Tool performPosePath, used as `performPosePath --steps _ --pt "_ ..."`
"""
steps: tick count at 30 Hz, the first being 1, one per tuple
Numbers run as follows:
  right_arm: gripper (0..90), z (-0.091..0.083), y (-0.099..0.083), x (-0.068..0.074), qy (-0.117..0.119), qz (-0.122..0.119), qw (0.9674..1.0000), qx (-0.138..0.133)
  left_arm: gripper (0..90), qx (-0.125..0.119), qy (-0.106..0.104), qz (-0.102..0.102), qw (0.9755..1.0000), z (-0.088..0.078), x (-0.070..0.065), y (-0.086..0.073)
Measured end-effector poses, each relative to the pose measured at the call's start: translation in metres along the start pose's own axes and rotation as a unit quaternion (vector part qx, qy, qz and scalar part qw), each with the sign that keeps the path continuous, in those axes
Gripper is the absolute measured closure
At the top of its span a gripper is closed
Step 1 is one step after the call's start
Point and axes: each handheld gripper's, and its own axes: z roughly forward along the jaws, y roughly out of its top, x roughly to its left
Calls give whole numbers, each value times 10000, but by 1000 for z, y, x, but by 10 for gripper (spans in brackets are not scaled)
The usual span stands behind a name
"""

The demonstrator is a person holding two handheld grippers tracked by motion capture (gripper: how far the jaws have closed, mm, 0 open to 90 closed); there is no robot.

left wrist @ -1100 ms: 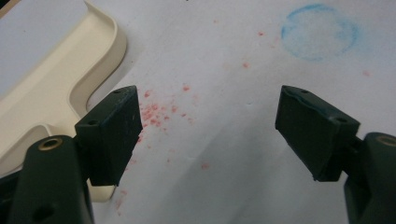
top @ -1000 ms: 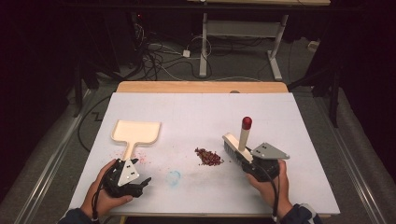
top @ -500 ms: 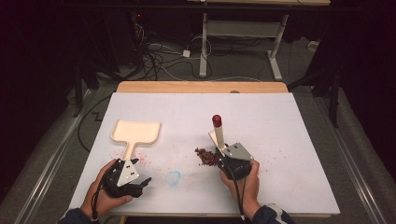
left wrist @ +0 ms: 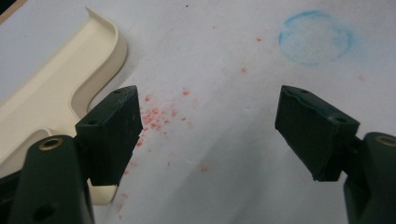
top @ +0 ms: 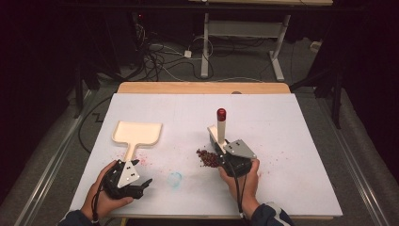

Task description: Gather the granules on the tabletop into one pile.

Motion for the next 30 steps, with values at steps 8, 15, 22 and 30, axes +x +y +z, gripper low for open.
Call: performPosePath --steps 8,15,22,30 --pt "668 -14 8 -38 -21 -125 9997 -228 218 9 -19 -10 10000 1 0 0" --pt "668 -31 10 -65 378 -393 9980 -321 218 12 5 -20 10000 1 0 0" --pt "667 -56 10 -90 648 -509 9961 -311 218 19 30 -61 10000 0 2 -1" --pt "667 -91 5 -118 1464 -580 9875 -64 218 42 48 -51 10000 0 2 0"
